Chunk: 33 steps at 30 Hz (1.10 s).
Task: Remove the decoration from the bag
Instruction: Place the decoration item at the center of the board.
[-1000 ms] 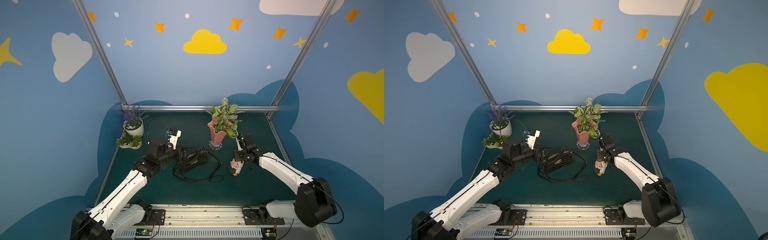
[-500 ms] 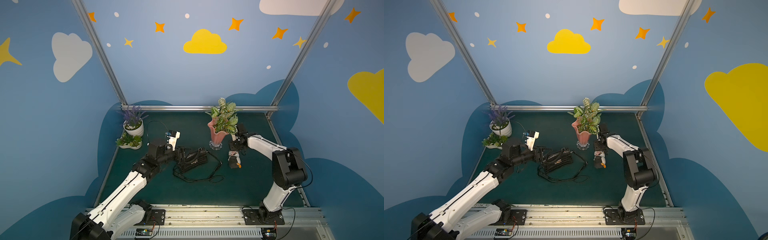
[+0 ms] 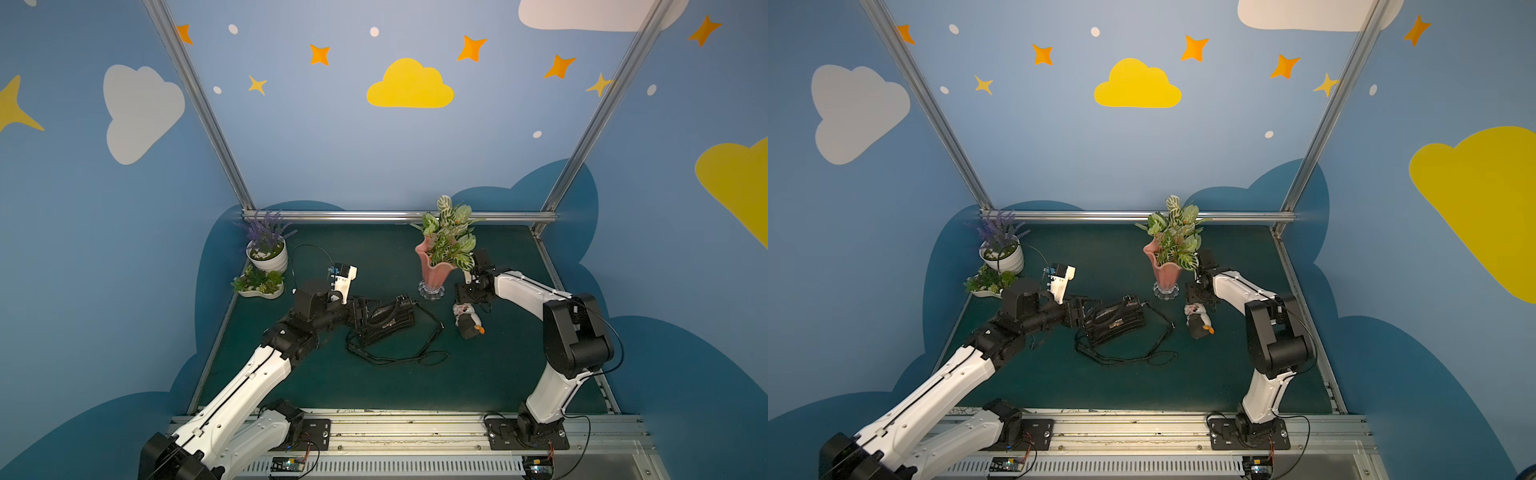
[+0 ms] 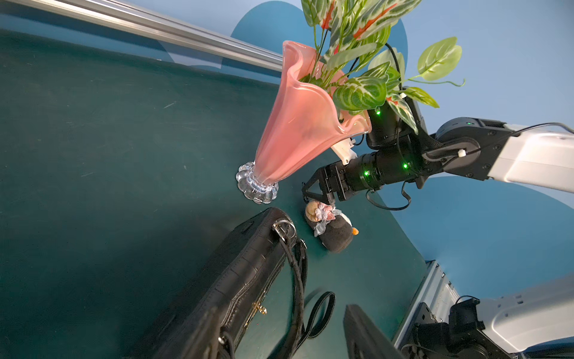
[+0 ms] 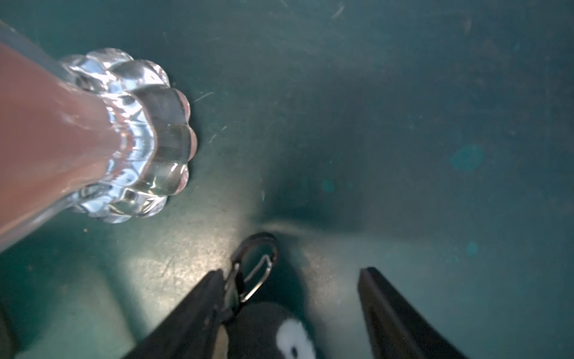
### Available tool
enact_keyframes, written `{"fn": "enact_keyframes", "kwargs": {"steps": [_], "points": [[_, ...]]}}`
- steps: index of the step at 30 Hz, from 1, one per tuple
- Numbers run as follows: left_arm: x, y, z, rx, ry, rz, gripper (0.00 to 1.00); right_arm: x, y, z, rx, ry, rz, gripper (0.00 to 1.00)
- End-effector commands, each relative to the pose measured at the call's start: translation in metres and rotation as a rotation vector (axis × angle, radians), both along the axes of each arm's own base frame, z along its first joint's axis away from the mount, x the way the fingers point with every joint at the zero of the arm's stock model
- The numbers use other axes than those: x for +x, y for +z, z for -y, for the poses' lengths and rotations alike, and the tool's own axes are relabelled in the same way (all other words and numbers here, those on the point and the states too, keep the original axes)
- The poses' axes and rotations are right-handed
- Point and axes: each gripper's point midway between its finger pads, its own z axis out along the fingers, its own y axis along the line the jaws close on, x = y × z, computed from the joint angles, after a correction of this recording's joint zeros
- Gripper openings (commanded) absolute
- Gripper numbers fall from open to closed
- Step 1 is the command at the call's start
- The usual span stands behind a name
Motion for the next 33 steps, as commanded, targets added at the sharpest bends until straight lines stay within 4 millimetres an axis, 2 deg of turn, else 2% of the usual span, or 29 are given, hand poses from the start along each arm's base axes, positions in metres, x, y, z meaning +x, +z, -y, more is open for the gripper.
{"fn": "enact_keyframes", "kwargs": {"steps": [1, 3, 13, 18, 21, 25, 30, 32, 33], "points": [[0.0, 0.003, -0.005, 0.007, 0.015, 0.014, 0.72, -0.002, 0.027, -0.003, 0.059, -0.002, 0.064, 0.91], [0.0, 0.005, -0.006, 0.01, 0.019, 0.022, 0.74, -0.006, 0.038, -0.004, 0.087, 0.001, 0.088, 0.95], [-0.003, 0.014, -0.008, 0.043, 0.002, 0.062, 0.81, -0.036, 0.07, 0.003, 0.175, -0.019, 0.143, 0.97], [-0.002, 0.015, -0.004, 0.038, -0.016, 0.063, 0.81, -0.039, 0.071, 0.014, 0.184, -0.057, 0.154, 0.96], [-0.003, 0.017, 0.004, 0.009, -0.065, 0.067, 0.81, -0.041, 0.069, 0.012, 0.216, -0.053, 0.143, 0.93], [-0.01, 0.032, 0.035, -0.088, -0.197, 0.113, 0.77, -0.051, 0.065, 0.007, 0.263, -0.038, 0.096, 0.89], [-0.02, 0.027, 0.113, -0.008, -0.334, 0.163, 0.77, -0.068, 0.067, 0.007, 0.295, -0.033, 0.085, 0.89], [-0.017, 0.015, 0.143, -0.034, -0.346, 0.127, 0.77, -0.071, 0.073, 0.007, 0.311, -0.045, 0.095, 0.89], [-0.016, 0.016, 0.154, -0.066, -0.347, 0.13, 0.77, -0.071, 0.075, 0.007, 0.318, -0.048, 0.099, 0.89]]}}
